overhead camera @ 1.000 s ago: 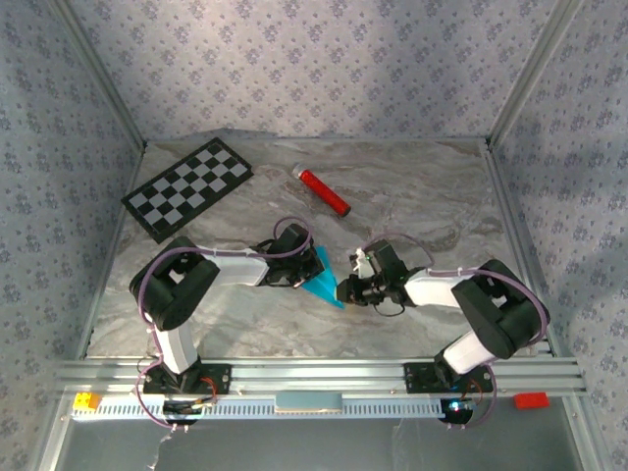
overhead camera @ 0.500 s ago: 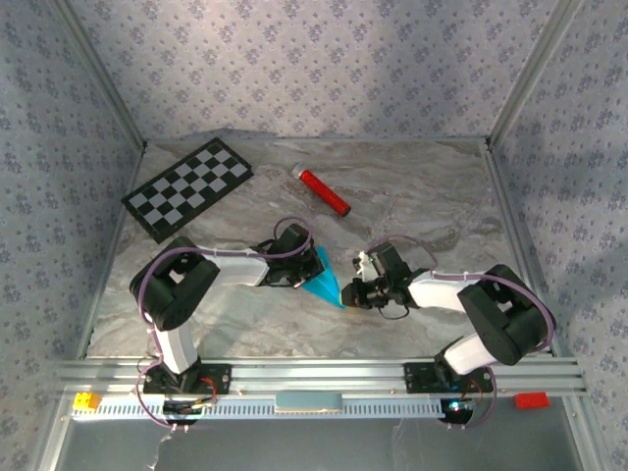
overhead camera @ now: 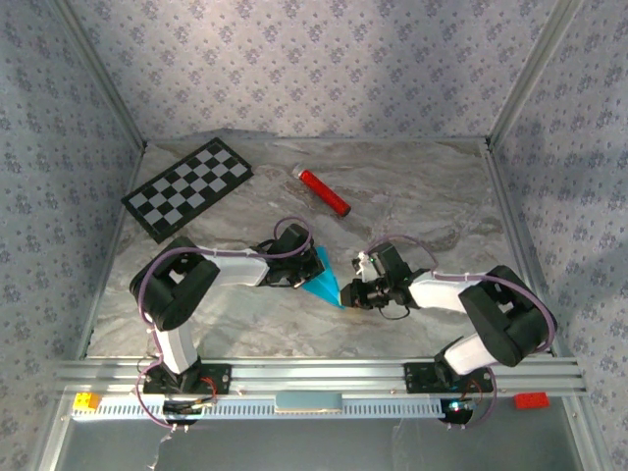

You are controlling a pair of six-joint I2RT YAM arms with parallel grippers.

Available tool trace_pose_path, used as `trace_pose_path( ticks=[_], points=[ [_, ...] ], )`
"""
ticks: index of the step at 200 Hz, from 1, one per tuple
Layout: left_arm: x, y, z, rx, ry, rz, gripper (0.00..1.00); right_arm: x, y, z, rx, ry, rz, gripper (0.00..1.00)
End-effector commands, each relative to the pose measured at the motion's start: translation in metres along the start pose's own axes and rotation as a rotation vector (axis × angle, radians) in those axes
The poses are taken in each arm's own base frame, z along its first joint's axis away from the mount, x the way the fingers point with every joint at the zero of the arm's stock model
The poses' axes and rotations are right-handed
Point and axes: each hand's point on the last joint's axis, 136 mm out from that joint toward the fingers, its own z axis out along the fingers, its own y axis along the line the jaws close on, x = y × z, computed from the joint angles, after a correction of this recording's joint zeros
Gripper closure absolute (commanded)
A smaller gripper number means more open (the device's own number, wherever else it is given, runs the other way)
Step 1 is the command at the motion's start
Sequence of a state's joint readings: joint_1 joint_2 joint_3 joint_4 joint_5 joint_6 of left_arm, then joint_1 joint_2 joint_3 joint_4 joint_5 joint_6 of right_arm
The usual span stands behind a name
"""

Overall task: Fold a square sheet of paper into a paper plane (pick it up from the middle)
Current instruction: Fourth fold the wing at the center of the table.

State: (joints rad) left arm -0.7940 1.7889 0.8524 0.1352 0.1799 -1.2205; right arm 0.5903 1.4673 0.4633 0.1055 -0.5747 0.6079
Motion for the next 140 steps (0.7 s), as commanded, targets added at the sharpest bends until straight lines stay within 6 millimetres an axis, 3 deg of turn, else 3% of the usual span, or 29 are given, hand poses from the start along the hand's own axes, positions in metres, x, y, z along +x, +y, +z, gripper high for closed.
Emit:
trace_pose_path(
  ticks=[1, 84, 114, 140],
  points=[
    [0.008, 0.036, 0.008, -0.123, 0.024, -0.025, 0.99, 0.039, -0.032, -0.003, 0.120, 0.116, 0.077, 0.84],
    [0.009, 0.036, 0.008, -0.123, 0.025, -0.027, 0.99, 0.044, -0.040, -0.005, 0.146, 0.119, 0.081, 0.92],
    [0.009, 0.037, 0.008, -0.125, 0.027, -0.025, 0.99, 0.035, -0.027, -0.007, 0.112, 0.094, 0.081, 0.88],
    [0.010, 0.038, 0.007, -0.128, 0.027, -0.024, 0.99, 0.014, -0.006, -0.018, 0.072, 0.029, 0.059, 0.82]
  ],
)
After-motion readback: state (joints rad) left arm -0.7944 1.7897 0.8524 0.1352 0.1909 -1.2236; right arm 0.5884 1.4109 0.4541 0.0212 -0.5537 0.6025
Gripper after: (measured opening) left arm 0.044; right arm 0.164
